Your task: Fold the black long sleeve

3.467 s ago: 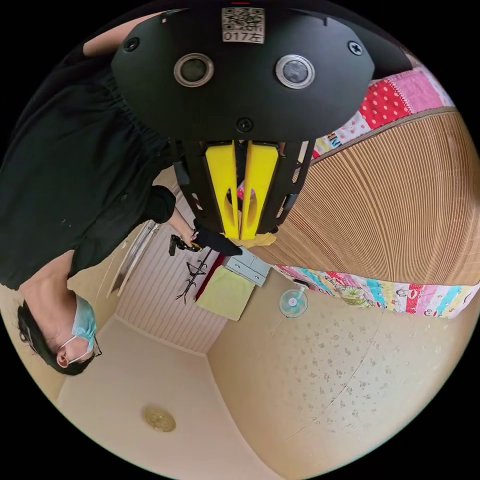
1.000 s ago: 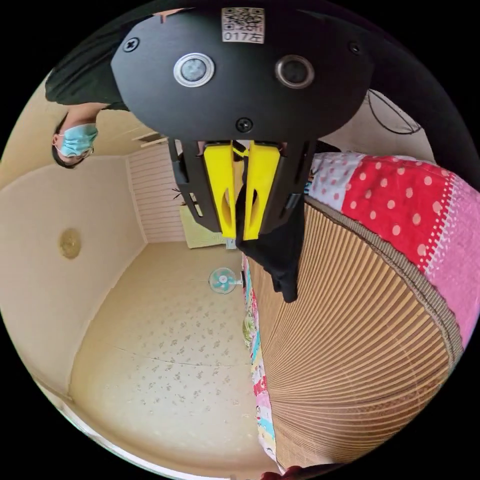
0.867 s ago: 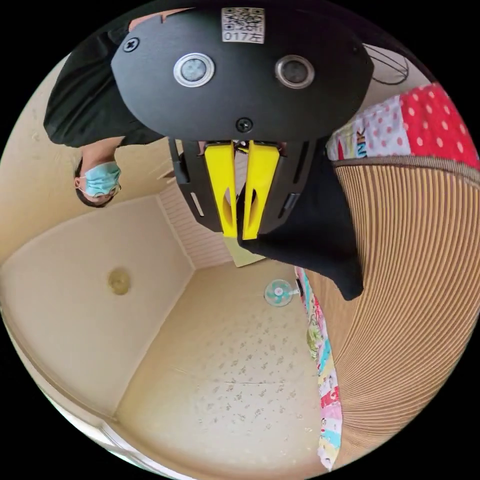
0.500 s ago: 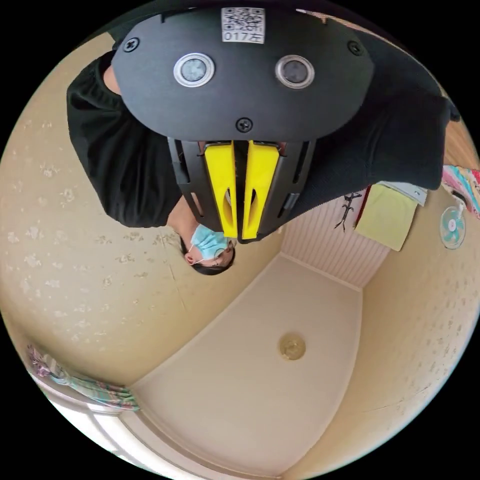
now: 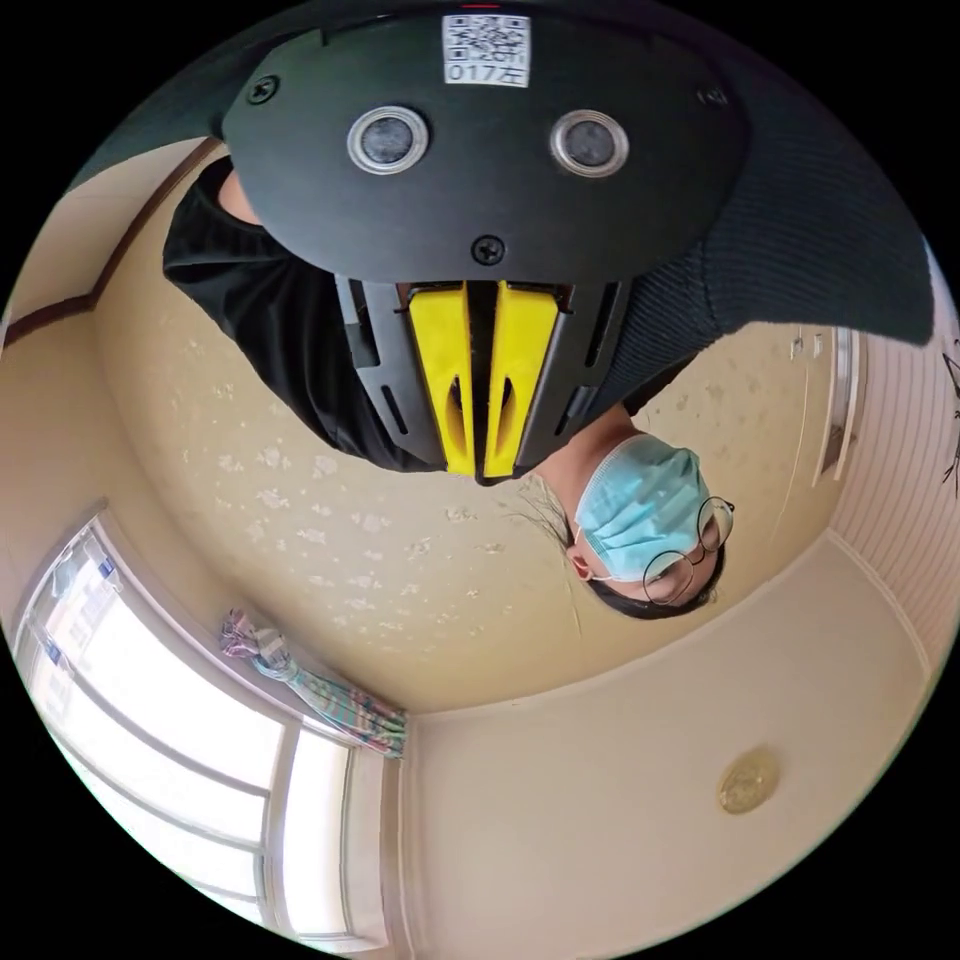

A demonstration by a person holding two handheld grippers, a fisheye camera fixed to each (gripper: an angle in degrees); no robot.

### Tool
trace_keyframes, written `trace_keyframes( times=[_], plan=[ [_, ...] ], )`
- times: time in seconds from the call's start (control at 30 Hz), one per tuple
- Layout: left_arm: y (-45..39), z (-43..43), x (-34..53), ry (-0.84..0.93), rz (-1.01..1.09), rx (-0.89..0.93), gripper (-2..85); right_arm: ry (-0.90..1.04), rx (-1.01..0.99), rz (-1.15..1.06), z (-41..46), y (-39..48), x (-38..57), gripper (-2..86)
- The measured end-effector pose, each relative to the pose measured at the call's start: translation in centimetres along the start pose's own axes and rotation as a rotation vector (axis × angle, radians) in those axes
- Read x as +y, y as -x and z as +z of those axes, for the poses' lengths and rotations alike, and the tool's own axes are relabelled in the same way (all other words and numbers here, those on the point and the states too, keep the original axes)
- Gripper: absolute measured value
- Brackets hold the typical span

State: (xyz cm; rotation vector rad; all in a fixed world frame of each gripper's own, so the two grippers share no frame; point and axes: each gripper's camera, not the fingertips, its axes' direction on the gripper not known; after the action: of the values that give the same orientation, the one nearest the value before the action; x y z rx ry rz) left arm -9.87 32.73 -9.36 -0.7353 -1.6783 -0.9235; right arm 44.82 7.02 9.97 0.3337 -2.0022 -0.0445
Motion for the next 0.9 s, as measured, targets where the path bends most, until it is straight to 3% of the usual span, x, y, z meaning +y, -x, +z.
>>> trace_keyframes(
  times=[0.23, 0.33, 0.43, 0.63, 0.77, 0.9],
  plan=[
    [2.8, 5.8, 0.0, 0.116, -0.058, 0.101, -0.6, 0.061, 0.075, 0.033, 5.5, -1.4, -1.7, 18.2],
    [5.5, 7.7, 0.8, 0.125, -0.123, 0.179, -0.6, 0.015, -0.048, 0.011, 6.3, -1.7, -3.1, 17.0],
    [6.1, 8.2, 1.1, 0.119, -0.140, 0.176, -0.6, -0.044, -0.193, -0.068, 5.7, -0.3, -3.9, 7.1],
    [3.8, 8.4, -0.1, 0.162, -0.066, 0.006, -0.6, -0.254, -0.004, 0.006, -1.9, 2.7, -3.2, 2.5],
    [-0.7, 9.7, -3.5, 0.306, 0.039, -0.262, -0.5, -0.510, 0.024, -0.020, -10.2, 6.9, -2.3, 1.5],
    [-4.4, 11.2, -8.3, 0.364, 0.140, -0.562, -0.5, -0.623, 0.148, -0.151, -15.7, 14.4, -2.4, 1.2]
  ],
)
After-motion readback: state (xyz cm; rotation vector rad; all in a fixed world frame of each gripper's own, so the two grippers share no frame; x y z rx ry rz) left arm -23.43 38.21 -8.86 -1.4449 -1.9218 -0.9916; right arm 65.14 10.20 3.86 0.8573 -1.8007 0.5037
